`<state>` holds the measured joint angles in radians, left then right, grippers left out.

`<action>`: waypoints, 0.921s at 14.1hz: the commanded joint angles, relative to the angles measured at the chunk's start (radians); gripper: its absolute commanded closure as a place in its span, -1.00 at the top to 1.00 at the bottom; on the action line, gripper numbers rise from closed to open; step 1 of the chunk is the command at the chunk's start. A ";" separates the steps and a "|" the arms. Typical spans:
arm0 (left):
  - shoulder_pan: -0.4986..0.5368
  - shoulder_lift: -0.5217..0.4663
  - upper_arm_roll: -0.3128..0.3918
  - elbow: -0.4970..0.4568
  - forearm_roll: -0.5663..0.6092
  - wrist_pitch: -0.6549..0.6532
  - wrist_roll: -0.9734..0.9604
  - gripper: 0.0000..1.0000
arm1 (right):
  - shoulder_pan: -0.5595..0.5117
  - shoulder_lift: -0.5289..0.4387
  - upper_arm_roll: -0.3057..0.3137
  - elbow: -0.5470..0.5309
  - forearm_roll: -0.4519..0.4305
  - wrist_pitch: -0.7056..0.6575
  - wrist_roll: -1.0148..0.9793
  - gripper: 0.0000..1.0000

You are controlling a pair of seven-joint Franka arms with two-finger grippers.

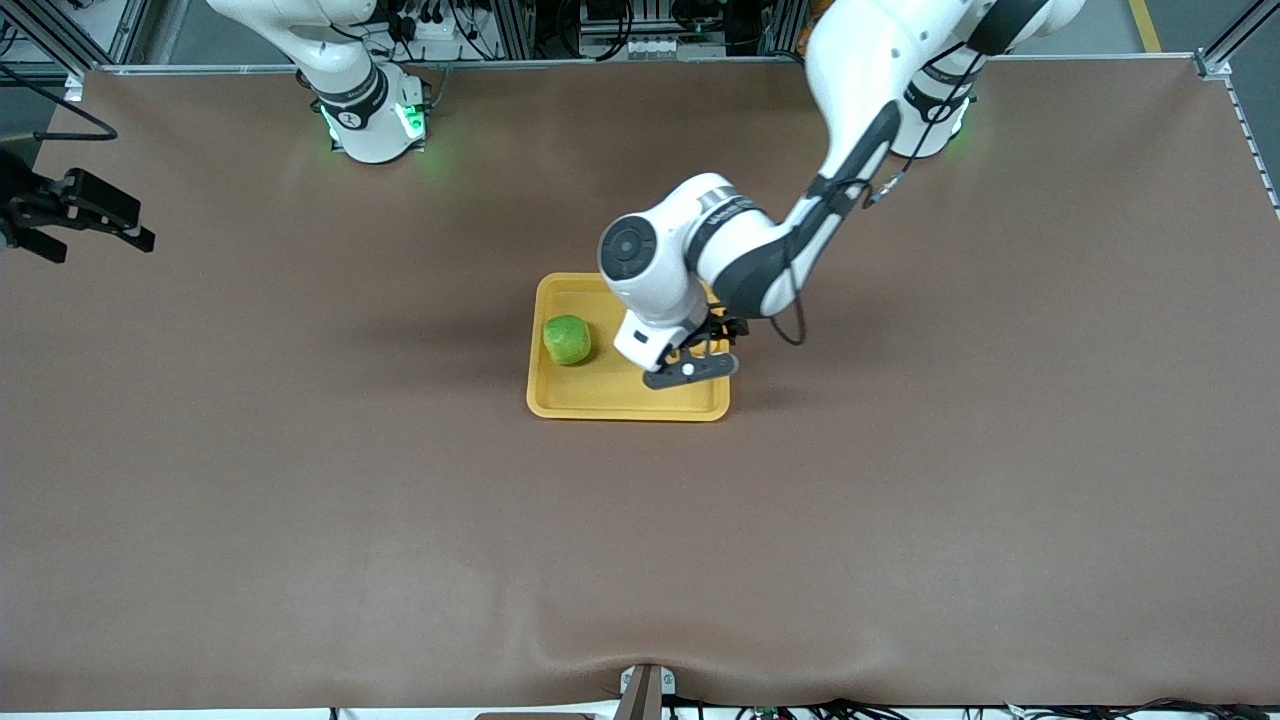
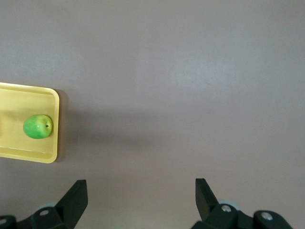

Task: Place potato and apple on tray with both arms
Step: 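Open the left gripper and release the potato on the tray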

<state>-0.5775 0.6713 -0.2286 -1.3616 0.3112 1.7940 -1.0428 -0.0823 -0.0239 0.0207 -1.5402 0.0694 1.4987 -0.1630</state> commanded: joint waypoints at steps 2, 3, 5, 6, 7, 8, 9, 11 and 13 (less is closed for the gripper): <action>0.083 -0.137 -0.001 -0.016 -0.092 -0.042 0.052 1.00 | -0.025 0.006 0.012 0.005 -0.003 0.002 -0.033 1.00; 0.108 -0.172 -0.001 -0.016 -0.110 -0.054 0.076 1.00 | -0.025 0.006 0.012 0.005 -0.005 0.000 -0.033 1.00; 0.146 -0.240 0.000 -0.019 -0.119 -0.108 0.139 1.00 | -0.025 0.006 0.010 0.003 -0.007 0.000 -0.032 1.00; 0.165 -0.269 0.000 -0.021 -0.119 -0.142 0.170 1.00 | -0.025 0.006 0.010 0.003 -0.007 0.001 -0.029 1.00; 0.188 -0.294 0.000 -0.021 -0.119 -0.168 0.208 1.00 | -0.022 0.006 0.010 0.003 -0.010 0.002 -0.026 1.00; 0.206 -0.323 0.000 -0.022 -0.119 -0.189 0.240 1.00 | -0.022 0.006 0.010 0.003 -0.013 -0.002 -0.027 1.00; 0.228 -0.344 0.000 -0.021 -0.119 -0.209 0.271 1.00 | -0.020 0.004 0.012 0.003 -0.017 -0.005 -0.026 1.00; 0.284 -0.390 -0.003 -0.022 -0.121 -0.246 0.366 1.00 | -0.020 0.004 0.012 0.002 -0.019 -0.008 -0.026 1.00; 0.341 -0.432 -0.003 -0.024 -0.141 -0.275 0.472 1.00 | -0.019 0.004 0.012 0.003 -0.019 -0.018 -0.024 1.00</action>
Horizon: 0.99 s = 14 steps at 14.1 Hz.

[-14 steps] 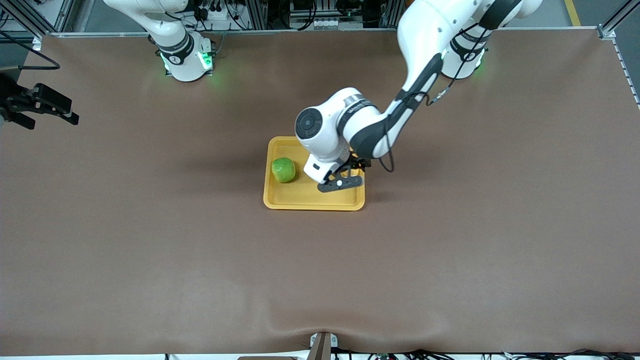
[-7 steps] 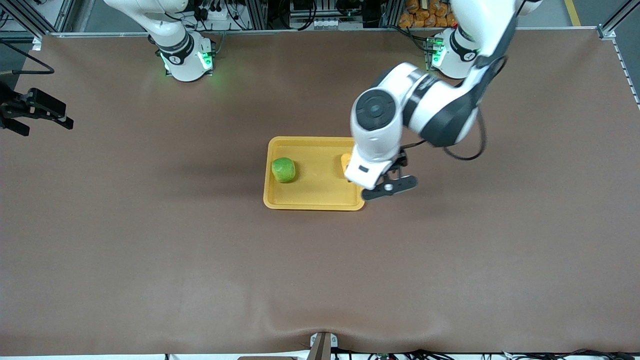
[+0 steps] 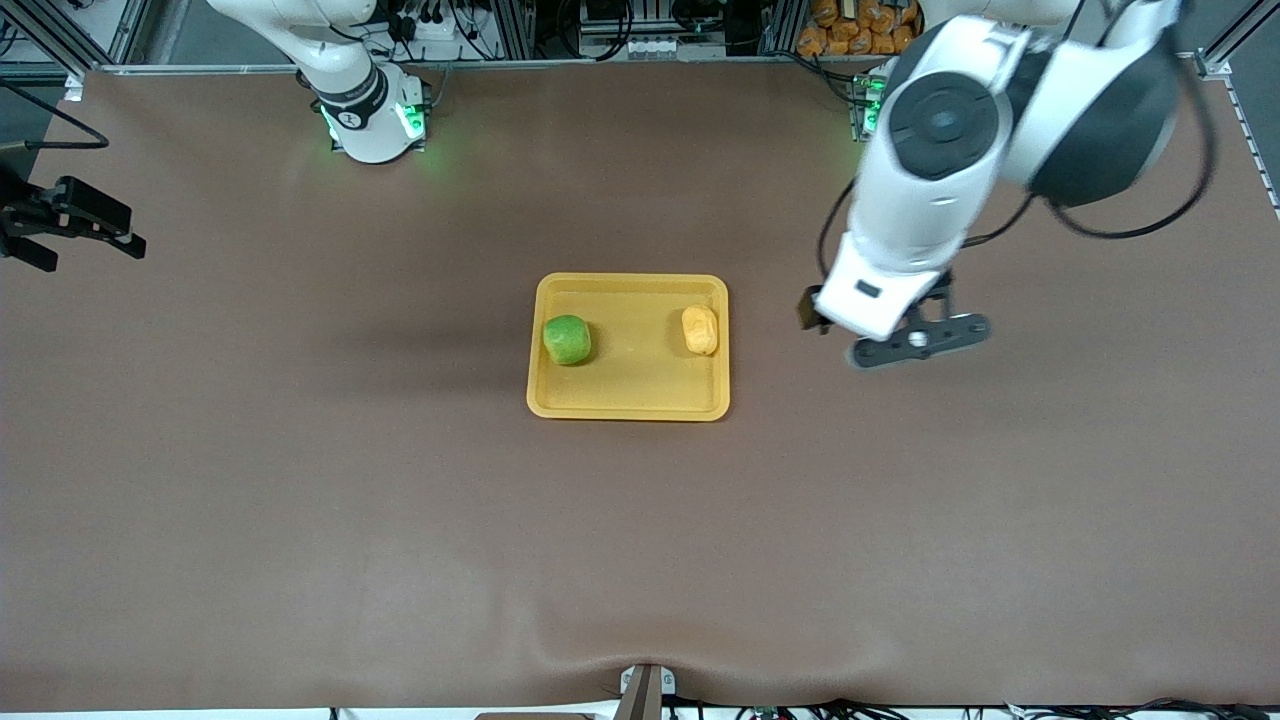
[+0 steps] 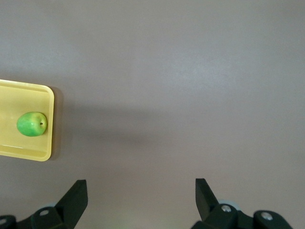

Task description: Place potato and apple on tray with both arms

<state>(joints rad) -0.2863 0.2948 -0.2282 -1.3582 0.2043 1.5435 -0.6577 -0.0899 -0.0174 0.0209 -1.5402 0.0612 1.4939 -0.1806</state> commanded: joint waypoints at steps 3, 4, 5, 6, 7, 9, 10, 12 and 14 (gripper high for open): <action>0.142 -0.121 -0.005 -0.036 -0.072 -0.069 0.242 1.00 | -0.013 -0.002 0.011 0.003 -0.011 -0.024 0.001 1.00; 0.174 -0.143 -0.005 -0.038 -0.075 -0.074 0.294 1.00 | -0.013 -0.002 0.011 0.003 -0.011 -0.023 0.001 1.00; 0.220 -0.160 -0.007 -0.039 -0.081 -0.074 0.349 1.00 | -0.013 -0.002 0.011 0.003 -0.011 -0.024 0.001 1.00; 0.264 -0.172 -0.007 -0.042 -0.107 -0.083 0.418 1.00 | -0.011 -0.002 0.011 0.003 -0.011 -0.024 0.001 1.00; 0.309 -0.187 -0.005 -0.044 -0.133 -0.094 0.475 1.00 | -0.011 -0.002 0.011 0.003 -0.011 -0.024 0.003 1.00; 0.369 -0.209 -0.007 -0.047 -0.152 -0.105 0.553 1.00 | -0.010 -0.001 0.011 0.003 -0.011 -0.023 0.062 1.00; 0.387 -0.213 -0.007 -0.052 -0.154 -0.106 0.578 1.00 | -0.008 -0.001 0.011 0.003 -0.011 -0.018 0.104 1.00; 0.401 -0.229 -0.005 -0.076 -0.152 -0.106 0.616 1.00 | -0.008 -0.001 0.013 0.005 -0.012 -0.014 0.130 1.00; 0.409 -0.230 0.001 -0.079 -0.152 -0.097 0.624 1.00 | -0.008 -0.001 0.011 0.005 -0.017 -0.001 0.132 1.00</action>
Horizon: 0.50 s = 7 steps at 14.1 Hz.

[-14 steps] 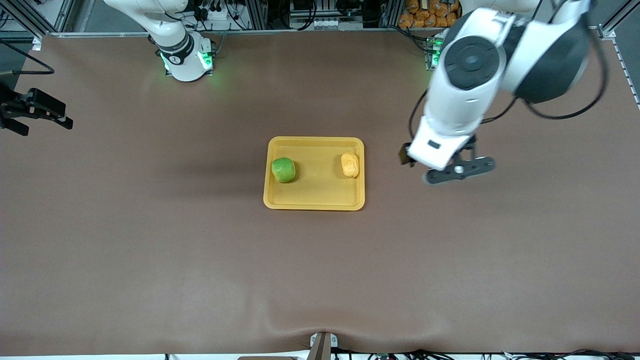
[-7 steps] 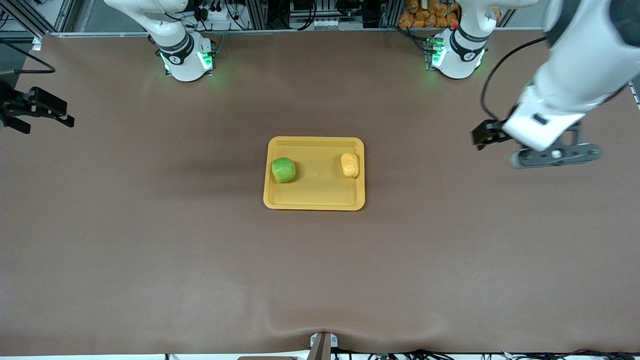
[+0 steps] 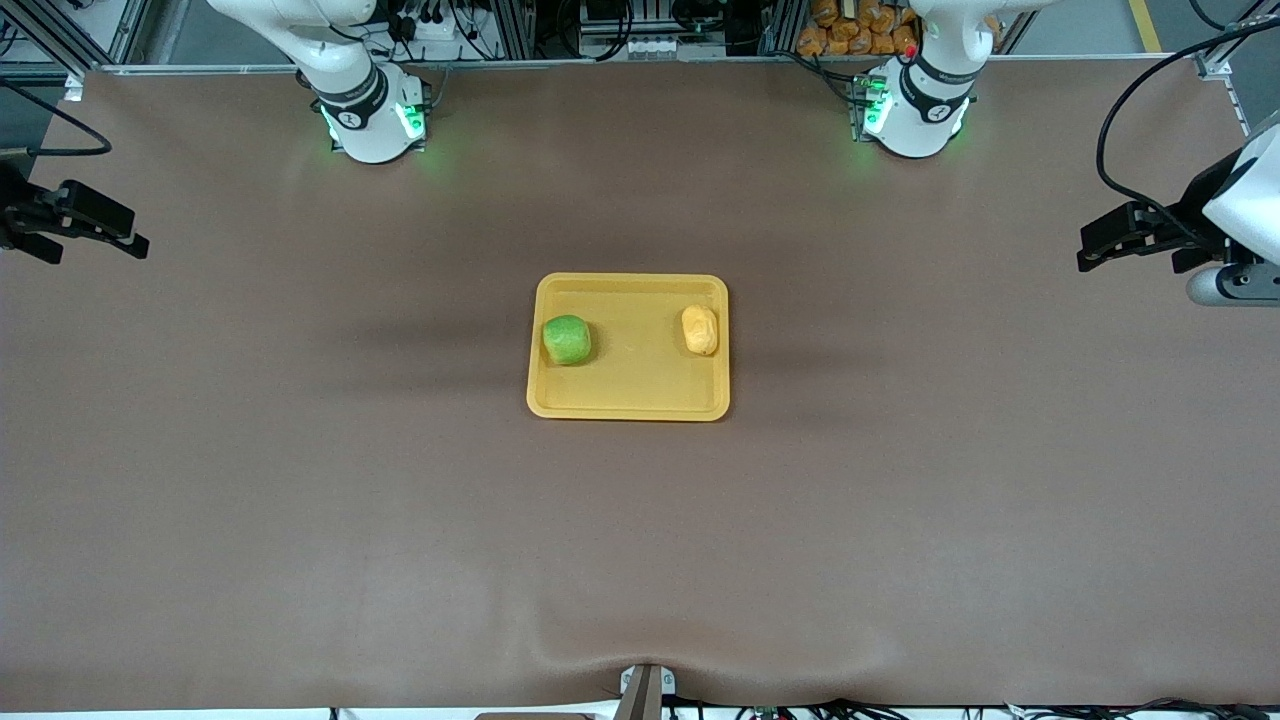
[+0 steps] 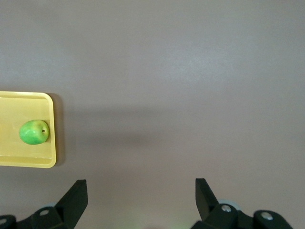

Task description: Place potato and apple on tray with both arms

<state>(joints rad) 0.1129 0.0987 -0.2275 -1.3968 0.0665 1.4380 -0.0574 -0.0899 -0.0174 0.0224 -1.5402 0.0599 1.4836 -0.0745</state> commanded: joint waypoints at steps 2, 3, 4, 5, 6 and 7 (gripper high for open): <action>0.036 -0.034 -0.004 -0.040 -0.011 0.025 0.030 1.00 | -0.005 -0.001 0.011 0.005 -0.029 0.014 0.071 1.00; 0.036 -0.037 -0.001 -0.045 -0.014 0.033 0.033 1.00 | -0.005 -0.001 0.014 0.005 -0.029 0.014 0.094 1.00; 0.031 -0.054 0.002 -0.060 -0.011 0.045 0.043 1.00 | -0.004 -0.001 0.014 0.005 -0.031 0.014 0.097 1.00; 0.028 -0.068 0.002 -0.086 -0.013 0.056 0.051 1.00 | -0.005 -0.001 0.016 0.006 -0.029 0.014 0.098 1.00; 0.022 -0.103 0.005 -0.128 -0.014 0.073 0.050 1.00 | -0.008 -0.001 0.016 0.008 -0.022 0.012 0.098 1.00; 0.004 -0.156 0.008 -0.201 -0.014 0.106 0.035 1.00 | -0.010 -0.001 0.016 0.008 -0.012 0.009 0.098 1.00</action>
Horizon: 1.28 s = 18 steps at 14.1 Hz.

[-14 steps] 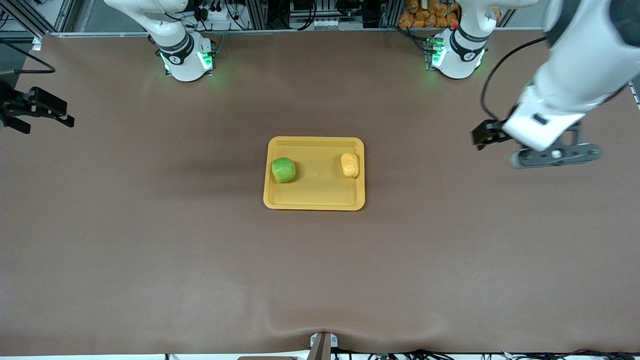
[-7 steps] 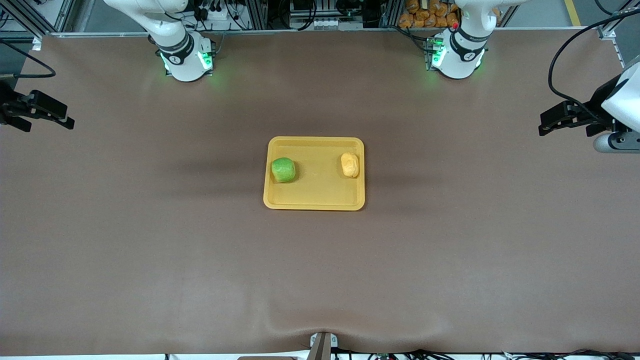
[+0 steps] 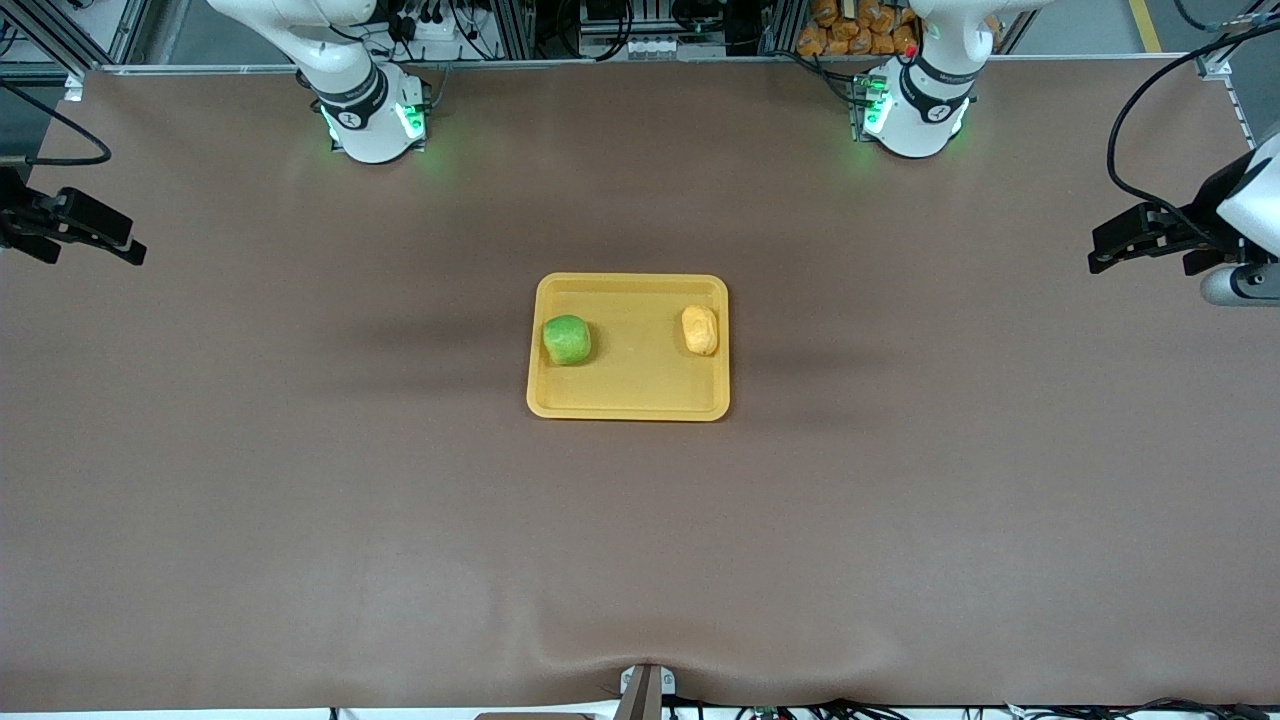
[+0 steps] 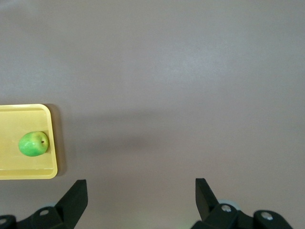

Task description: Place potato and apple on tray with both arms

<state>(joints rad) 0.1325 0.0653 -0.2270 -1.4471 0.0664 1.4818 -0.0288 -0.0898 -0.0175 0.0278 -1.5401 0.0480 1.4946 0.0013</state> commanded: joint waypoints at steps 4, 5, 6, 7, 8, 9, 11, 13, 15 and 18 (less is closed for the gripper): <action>-0.143 -0.206 0.127 -0.248 -0.014 0.091 0.010 1.00 | -0.008 -0.001 0.011 0.008 0.001 -0.001 0.022 1.00; -0.154 -0.214 0.135 -0.246 -0.014 0.077 0.012 1.00 | -0.008 -0.001 0.011 0.008 0.001 -0.002 0.022 1.00; -0.155 -0.222 0.135 -0.251 -0.014 0.071 0.015 1.00 | -0.008 -0.001 0.011 0.008 0.001 -0.001 0.022 1.00; -0.157 -0.235 0.133 -0.257 -0.016 0.068 0.017 1.00 | -0.008 -0.001 0.011 0.008 0.001 -0.001 0.022 1.00; -0.157 -0.237 0.132 -0.253 -0.014 0.066 0.020 1.00 | -0.008 -0.001 0.011 0.008 0.001 -0.002 0.022 1.00; -0.156 -0.236 0.127 -0.245 -0.016 0.060 0.024 1.00 | -0.008 -0.001 0.011 0.008 0.001 -0.002 0.022 1.00; -0.154 -0.223 0.130 -0.222 -0.017 0.058 0.020 1.00 | -0.011 -0.001 0.011 0.008 0.007 -0.002 0.023 1.00; -0.143 -0.196 0.136 -0.191 -0.072 0.052 0.014 1.00 | -0.013 0.001 0.007 0.005 0.023 -0.007 0.016 1.00; -0.142 -0.177 0.136 -0.161 -0.088 0.016 0.009 1.00 | -0.011 0.002 0.007 0.003 0.023 -0.004 0.014 1.00; -0.143 -0.170 0.140 -0.150 -0.076 -0.012 0.004 1.00 | -0.013 0.002 0.007 0.005 0.023 0.003 0.013 1.00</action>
<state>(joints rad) -0.0103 -0.1231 -0.0927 -1.6357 0.0000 1.5047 -0.0262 -0.0898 -0.0170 0.0284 -1.5400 0.0573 1.4943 0.0086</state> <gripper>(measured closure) 0.000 0.000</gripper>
